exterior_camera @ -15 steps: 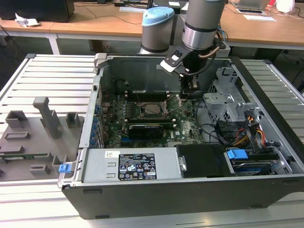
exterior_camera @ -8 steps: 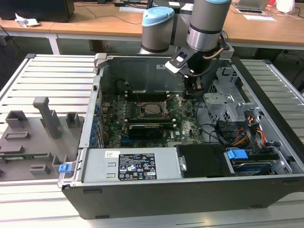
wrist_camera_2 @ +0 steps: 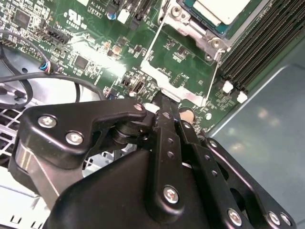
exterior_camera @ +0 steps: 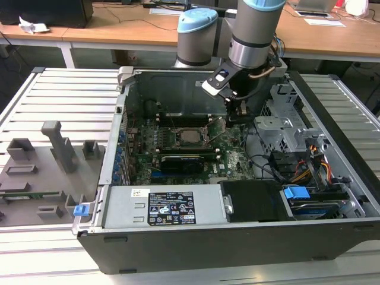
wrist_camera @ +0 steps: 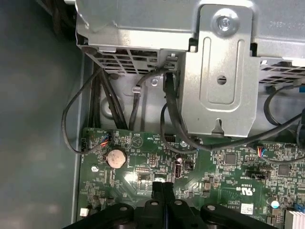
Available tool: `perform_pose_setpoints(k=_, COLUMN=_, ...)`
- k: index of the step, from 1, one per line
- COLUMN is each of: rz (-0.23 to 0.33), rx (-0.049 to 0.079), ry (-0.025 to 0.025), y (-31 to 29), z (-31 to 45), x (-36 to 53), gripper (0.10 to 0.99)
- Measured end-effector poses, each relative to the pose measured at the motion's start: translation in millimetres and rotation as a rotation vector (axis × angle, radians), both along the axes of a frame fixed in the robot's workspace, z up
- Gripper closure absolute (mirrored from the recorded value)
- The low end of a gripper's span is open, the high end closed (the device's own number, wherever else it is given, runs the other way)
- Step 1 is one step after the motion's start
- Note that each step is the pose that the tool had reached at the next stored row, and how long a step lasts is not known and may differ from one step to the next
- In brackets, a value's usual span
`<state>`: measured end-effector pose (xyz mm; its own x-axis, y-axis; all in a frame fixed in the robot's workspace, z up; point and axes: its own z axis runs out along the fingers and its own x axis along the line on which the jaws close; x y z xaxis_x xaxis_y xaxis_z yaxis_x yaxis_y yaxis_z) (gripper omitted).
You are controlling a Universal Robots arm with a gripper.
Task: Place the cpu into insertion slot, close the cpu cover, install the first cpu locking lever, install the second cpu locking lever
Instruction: 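Close the cpu cover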
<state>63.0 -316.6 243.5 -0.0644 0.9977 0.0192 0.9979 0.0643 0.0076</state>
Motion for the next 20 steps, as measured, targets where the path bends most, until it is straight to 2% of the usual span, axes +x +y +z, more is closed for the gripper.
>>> perform_pose_setpoints(k=7, rz=0.000, rx=0.000, ry=-0.0001, y=0.2, z=3.0, x=-5.9, gripper=0.980)
perform_pose_setpoints(k=10, rz=0.000, rx=0.000, ry=0.0000, y=0.0, z=3.4, x=-11.8, gripper=0.980)
perform_pose_setpoints(k=15, rz=0.000, rx=0.000, ry=0.0000, y=0.1, z=3.3, x=-14.2, gripper=0.980)
perform_pose_setpoints(k=20, rz=0.000, rx=0.000, ry=0.0000, y=0.1, z=3.3, x=-23.1, gripper=0.980)
